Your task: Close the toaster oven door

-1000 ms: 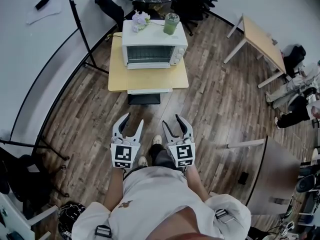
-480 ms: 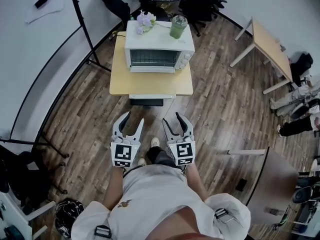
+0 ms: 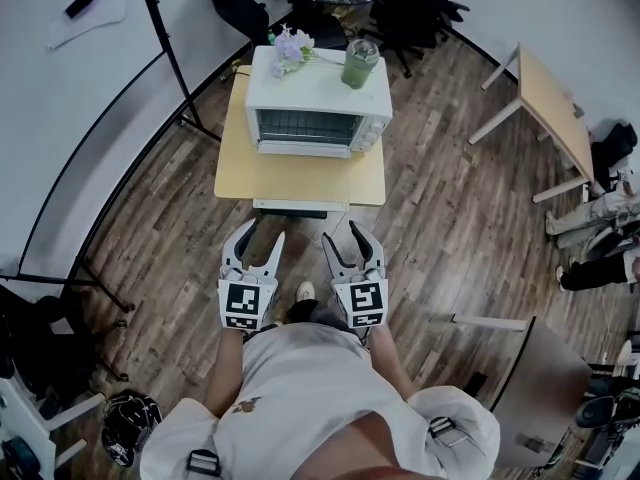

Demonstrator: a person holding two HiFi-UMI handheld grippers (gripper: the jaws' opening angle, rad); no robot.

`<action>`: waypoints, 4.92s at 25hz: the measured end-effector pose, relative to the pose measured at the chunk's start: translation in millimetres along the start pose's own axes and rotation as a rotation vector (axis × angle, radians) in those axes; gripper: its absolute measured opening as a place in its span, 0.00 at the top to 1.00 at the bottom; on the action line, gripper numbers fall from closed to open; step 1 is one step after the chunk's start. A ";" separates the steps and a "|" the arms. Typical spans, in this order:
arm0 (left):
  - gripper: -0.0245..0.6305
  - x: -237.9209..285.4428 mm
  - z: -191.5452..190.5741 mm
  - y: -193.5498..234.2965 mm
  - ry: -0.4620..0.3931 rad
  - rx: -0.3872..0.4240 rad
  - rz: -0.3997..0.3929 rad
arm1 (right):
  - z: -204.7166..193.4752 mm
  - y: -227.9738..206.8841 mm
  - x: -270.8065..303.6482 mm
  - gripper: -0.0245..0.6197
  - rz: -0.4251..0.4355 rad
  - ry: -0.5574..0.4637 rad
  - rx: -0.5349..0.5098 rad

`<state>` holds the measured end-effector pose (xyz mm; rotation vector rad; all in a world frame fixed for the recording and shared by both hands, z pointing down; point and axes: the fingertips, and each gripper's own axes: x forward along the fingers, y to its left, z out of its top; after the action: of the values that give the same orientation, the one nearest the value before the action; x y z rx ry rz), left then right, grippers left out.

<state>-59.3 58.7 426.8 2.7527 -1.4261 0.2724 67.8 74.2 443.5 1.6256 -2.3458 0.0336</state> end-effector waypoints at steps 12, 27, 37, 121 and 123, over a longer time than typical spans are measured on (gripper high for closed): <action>0.67 59.2 12.9 -1.6 0.022 0.027 0.059 | 3.1 -57.4 40.5 0.61 0.059 -0.019 -0.001; 0.67 104.5 10.8 15.2 0.046 0.027 0.082 | -2.4 -83.3 88.9 0.61 0.095 -0.004 0.019; 0.66 138.9 -16.1 47.3 0.074 -0.009 0.046 | -21.5 -84.8 130.0 0.58 0.076 0.054 0.036; 0.37 184.2 -354.0 85.5 0.732 -0.259 -0.064 | -338.4 -87.6 185.7 0.42 0.060 0.700 0.301; 0.37 181.6 -353.5 84.7 0.738 -0.258 -0.060 | -335.3 -89.1 184.5 0.44 0.056 0.696 0.291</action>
<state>-75.5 -99.5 800.6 2.1248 -1.0752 0.9089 163.8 -66.4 797.6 1.3554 -1.8868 0.8415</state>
